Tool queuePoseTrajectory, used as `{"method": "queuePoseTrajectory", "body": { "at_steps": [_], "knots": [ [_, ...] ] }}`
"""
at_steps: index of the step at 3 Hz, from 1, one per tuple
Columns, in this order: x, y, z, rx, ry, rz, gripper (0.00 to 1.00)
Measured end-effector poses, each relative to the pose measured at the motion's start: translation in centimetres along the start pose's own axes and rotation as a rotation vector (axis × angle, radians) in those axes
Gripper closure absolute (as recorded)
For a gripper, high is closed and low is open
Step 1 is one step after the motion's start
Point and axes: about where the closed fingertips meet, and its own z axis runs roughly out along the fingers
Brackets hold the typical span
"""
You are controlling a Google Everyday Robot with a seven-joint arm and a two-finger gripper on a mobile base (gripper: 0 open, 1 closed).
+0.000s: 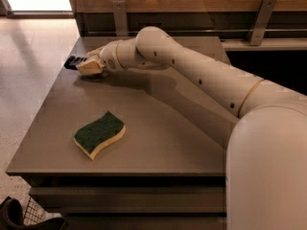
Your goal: Pick rxbar blueberry
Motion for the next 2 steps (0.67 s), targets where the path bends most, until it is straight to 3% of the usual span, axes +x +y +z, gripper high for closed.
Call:
{"method": "queuePoseTrajectory", "body": {
  "at_steps": [2],
  "knots": [
    [-6.2, 1.2, -5.9, -0.027, 0.008, -0.124, 1.00]
  ]
}}
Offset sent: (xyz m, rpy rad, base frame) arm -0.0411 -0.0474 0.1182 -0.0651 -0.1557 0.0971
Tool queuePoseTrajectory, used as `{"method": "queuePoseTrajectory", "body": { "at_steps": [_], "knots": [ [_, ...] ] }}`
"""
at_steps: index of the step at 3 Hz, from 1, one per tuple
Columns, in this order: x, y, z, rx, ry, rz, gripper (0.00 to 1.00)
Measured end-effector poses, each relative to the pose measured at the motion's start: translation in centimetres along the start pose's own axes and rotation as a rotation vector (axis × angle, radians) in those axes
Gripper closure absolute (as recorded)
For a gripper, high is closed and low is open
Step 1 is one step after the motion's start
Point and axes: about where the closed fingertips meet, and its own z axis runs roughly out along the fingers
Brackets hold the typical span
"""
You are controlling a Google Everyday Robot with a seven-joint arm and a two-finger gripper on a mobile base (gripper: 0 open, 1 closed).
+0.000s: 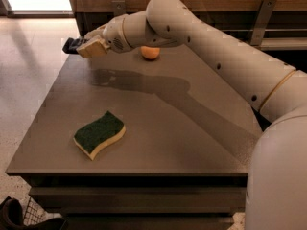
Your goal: Pick rxbar blueberry
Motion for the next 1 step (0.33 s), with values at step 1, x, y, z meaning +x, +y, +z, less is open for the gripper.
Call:
{"method": "queuePoseTrajectory", "body": {
  "at_steps": [1],
  "knots": [
    [-1.49, 0.14, -1.49, -0.020, -0.018, -0.040, 1.00]
  ]
}}
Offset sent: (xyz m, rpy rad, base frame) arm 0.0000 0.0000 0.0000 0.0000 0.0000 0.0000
